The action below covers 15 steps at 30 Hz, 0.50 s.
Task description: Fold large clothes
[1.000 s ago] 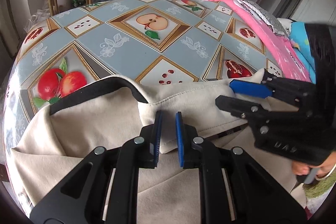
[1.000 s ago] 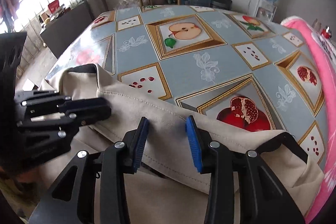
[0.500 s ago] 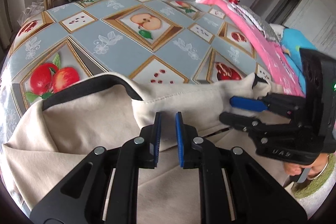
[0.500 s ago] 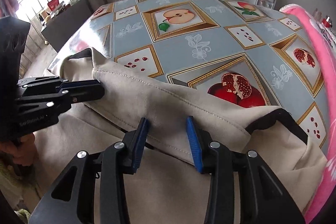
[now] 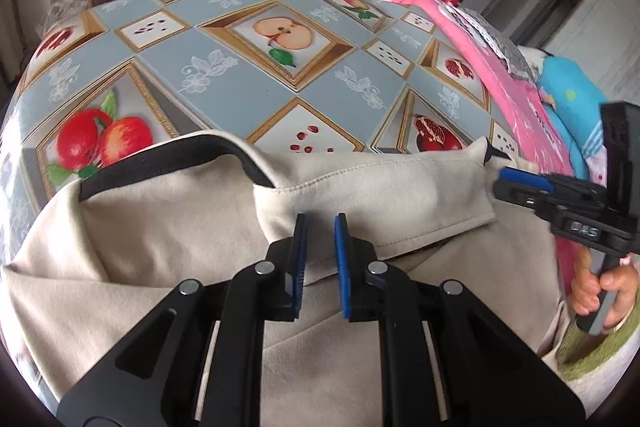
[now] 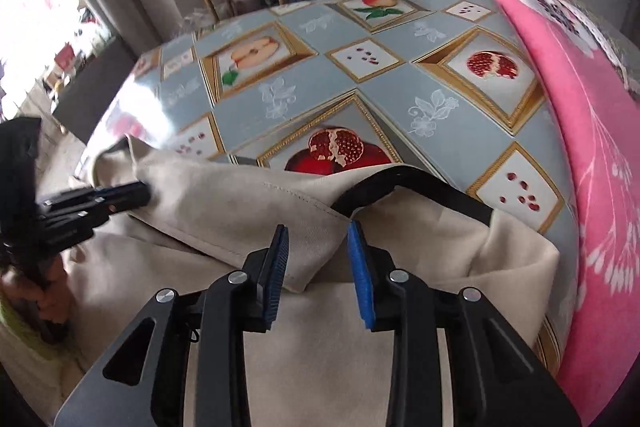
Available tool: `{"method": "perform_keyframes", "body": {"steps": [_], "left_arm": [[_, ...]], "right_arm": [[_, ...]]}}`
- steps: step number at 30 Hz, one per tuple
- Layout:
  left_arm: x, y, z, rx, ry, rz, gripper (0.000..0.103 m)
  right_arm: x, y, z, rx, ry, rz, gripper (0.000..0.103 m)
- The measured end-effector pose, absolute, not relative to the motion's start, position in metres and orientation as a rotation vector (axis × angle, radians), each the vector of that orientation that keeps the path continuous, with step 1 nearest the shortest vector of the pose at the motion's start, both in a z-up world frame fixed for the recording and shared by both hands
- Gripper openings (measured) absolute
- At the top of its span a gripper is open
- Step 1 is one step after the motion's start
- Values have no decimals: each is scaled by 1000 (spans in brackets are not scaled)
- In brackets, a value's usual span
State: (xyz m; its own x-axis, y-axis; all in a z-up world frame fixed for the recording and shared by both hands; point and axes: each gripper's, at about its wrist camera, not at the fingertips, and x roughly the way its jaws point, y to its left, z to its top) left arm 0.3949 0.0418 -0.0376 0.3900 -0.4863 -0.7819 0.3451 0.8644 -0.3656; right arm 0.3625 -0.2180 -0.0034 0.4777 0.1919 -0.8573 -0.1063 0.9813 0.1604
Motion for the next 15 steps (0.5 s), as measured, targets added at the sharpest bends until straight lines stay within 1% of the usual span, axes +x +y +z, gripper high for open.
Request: {"method": "perform_keyframes", "body": {"steps": [1,2,3,4,6,7,8,10,13,15], "left_arm": [[393,44,-32,-162,1040,-524,18],[390,47,-27,-168,1033,-521,22],[386,50,-17,-167,1017,-517,30],[380,53,-7,-160,1000,-512,33],[364,62,16,-130,970,-486,43],[356,68,26,-120,960,-476,48],[347,74,36,-112,948,-467,51],[320,91,56,-84,915,-434,62],[279,117,71,-47,867,-377,66],[253,136,72,-57,857,-338,67]], "right_arm": [[359,-222,2,114,1050,184,34],[353,-228,10,155,1041,192,47],[347,-233,17,187,1036,196,54],[341,-237,23,214,1031,201,62],[322,-244,38,241,1015,233,65],[314,-246,43,243,1011,246,70],[302,-248,49,239,1007,258,75],[278,-245,57,217,997,290,76],[247,-235,60,193,999,352,76],[228,-226,56,192,1016,397,76]]}}
